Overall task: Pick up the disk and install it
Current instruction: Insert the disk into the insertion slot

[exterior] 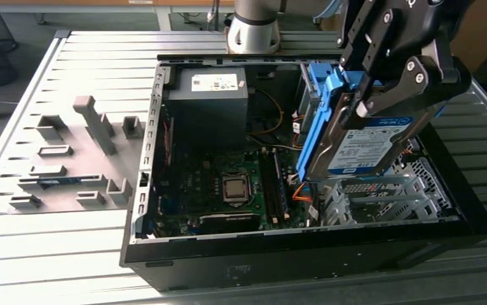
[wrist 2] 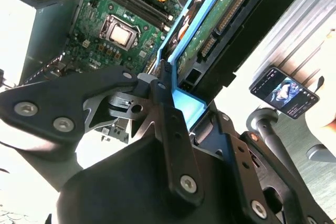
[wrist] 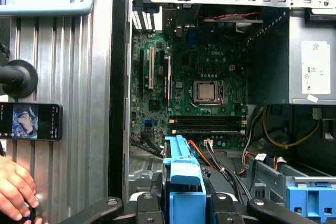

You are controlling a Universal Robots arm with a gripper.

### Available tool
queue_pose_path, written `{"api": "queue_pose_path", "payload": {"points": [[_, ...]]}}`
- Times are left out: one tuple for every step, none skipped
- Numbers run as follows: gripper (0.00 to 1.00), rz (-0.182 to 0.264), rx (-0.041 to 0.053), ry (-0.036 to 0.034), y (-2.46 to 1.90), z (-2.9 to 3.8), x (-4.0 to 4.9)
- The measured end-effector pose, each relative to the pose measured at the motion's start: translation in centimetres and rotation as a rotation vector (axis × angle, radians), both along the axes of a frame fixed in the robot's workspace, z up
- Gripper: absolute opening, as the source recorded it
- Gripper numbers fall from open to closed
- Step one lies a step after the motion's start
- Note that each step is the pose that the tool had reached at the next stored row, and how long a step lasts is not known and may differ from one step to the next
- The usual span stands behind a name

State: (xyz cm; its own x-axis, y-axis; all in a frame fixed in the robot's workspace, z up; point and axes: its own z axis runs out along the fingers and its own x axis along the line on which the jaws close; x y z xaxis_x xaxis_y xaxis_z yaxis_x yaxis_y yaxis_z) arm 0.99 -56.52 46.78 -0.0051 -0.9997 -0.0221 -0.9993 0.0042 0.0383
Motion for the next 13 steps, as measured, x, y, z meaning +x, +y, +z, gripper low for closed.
{"api": "queue_pose_path", "payload": {"points": [[0.36, 0.0, -0.0001, 0.0, 0.0, 0.0, 0.09], [0.36, 0.0, -0.0001, 0.0, 0.0, 0.0, 0.1], [0.36, 0.0, -0.0001, 0.0001, 0.0, 0.0, 0.1], [0.36, 0.0, -0.0001, 0.0, 0.0, 0.0, 0.1], [0.36, 0.0, 0.0, 0.0, 0.0, -0.01, 0.1], [0.36, 0.0, 0.0002, 0.0, -0.03, -0.02, 0.1], [0.36, 0.0, 0.0001, 0.0, -0.1, -0.03, 0.11], [0.36, 0.0, -0.0001, 0.0, -0.19, -0.04, 0.12], [0.36, 0.0, -0.0001, 0.0, -0.28, -0.06, 0.14], [0.36, 0.0, 0.0, 0.0, -0.35, -0.09, 0.19], [0.36, 0.0, 0.0, 0.0, -0.41, -0.12, 0.31], [0.36, 0.0, 0.0002, 0.0, -0.43, -0.16, 0.54], [0.36, 0.0, 0.0002, 0.0, -0.45, -0.19, 0.88]]}}
